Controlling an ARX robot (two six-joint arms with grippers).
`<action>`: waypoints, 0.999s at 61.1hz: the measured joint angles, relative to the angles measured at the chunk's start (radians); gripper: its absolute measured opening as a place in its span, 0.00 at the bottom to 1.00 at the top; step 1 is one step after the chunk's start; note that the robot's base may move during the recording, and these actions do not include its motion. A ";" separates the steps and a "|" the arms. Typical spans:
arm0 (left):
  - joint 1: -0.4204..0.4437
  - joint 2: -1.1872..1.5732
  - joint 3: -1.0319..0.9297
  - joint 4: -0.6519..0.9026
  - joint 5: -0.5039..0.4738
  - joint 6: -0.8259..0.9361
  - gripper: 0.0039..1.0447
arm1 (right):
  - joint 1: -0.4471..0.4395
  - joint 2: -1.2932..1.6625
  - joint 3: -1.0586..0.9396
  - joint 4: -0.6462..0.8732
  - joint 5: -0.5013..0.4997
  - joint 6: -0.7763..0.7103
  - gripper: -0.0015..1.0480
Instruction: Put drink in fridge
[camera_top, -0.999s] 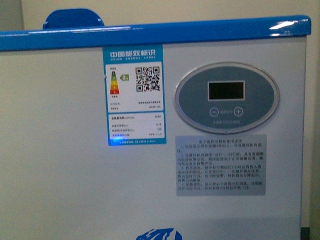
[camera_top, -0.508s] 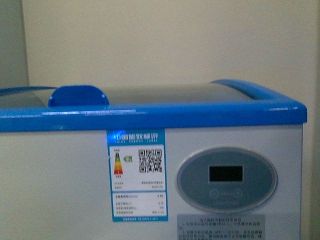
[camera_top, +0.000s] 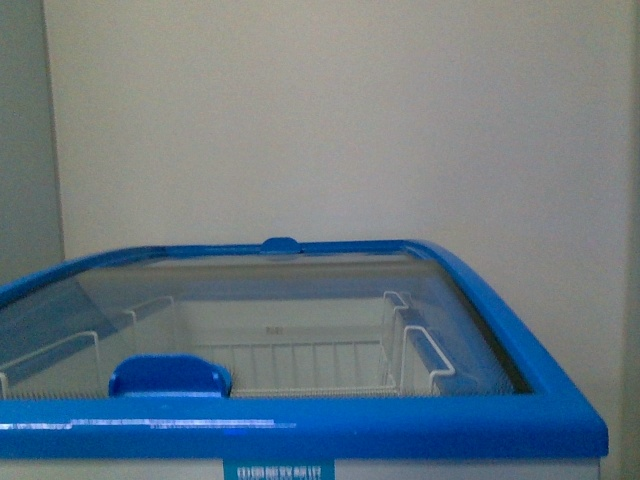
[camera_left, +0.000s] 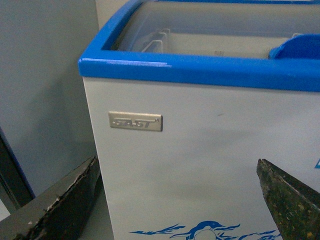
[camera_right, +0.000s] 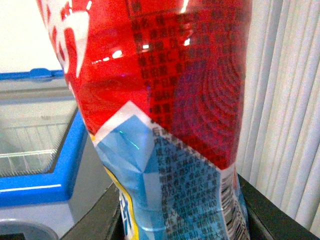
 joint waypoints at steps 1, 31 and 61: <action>0.000 0.000 0.000 0.000 0.000 0.000 0.92 | 0.000 0.000 0.000 0.000 0.000 0.000 0.40; 0.182 0.422 0.145 0.152 0.300 -0.161 0.92 | 0.001 0.000 0.001 0.001 -0.003 0.000 0.40; 0.117 1.286 0.789 0.200 0.815 0.786 0.92 | 0.001 0.000 0.001 0.001 0.000 0.000 0.40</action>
